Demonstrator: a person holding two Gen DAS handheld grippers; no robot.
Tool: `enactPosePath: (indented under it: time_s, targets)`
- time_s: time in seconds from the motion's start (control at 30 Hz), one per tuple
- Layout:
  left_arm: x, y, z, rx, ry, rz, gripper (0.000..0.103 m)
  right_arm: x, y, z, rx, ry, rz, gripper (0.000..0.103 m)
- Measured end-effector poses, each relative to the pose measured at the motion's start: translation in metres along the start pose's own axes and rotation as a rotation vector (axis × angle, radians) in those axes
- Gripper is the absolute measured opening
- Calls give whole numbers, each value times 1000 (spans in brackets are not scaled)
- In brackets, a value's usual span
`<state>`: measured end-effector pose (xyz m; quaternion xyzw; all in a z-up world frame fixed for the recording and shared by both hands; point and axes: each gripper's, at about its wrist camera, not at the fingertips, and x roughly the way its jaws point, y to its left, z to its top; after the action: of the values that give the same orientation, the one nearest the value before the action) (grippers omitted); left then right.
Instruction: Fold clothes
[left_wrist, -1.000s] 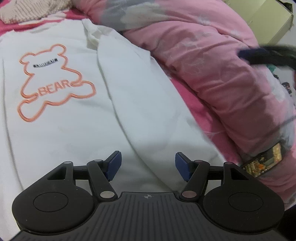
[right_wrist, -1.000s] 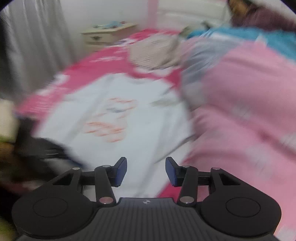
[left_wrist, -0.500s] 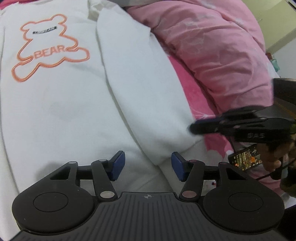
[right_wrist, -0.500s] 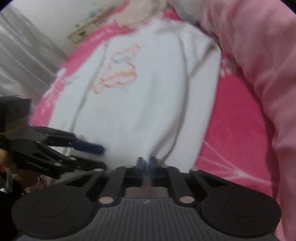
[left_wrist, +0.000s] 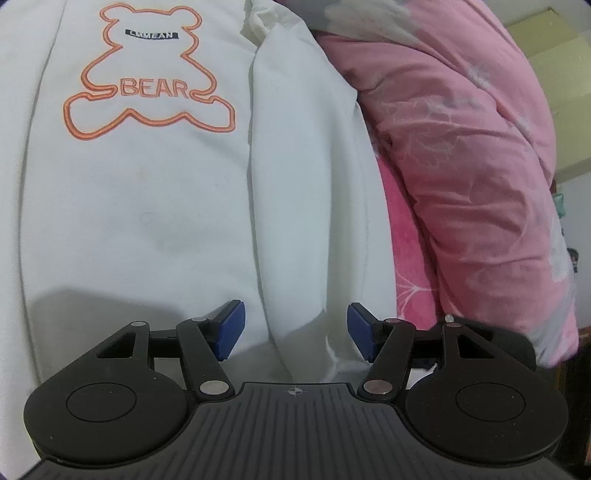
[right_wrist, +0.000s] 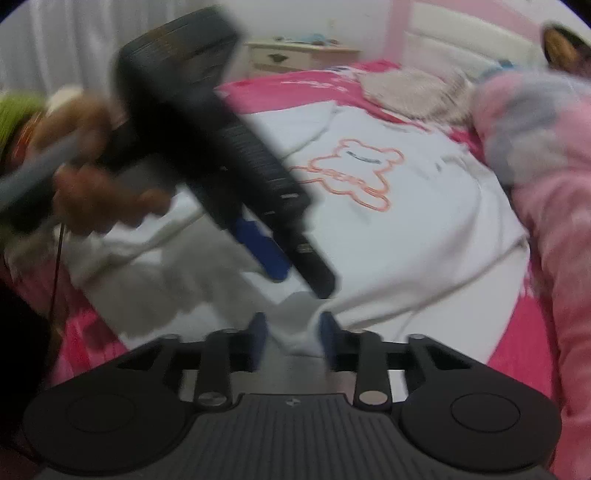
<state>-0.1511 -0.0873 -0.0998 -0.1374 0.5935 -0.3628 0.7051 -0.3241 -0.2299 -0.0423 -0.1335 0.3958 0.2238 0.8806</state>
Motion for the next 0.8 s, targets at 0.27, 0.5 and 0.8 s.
enactPosePath:
  time_s: [0.27,0.5,0.8]
  targets:
    - [8,-6,-2,53,6,46,57,-39,-51,-15,370,-66,180,44]
    - [5,-8,-6,76,10,58,57,-13,-133,-55,997,-25,186,42]
    - [8,-19,-14,137,0,100,58,58,-172,-43,1229,-53,168,21]
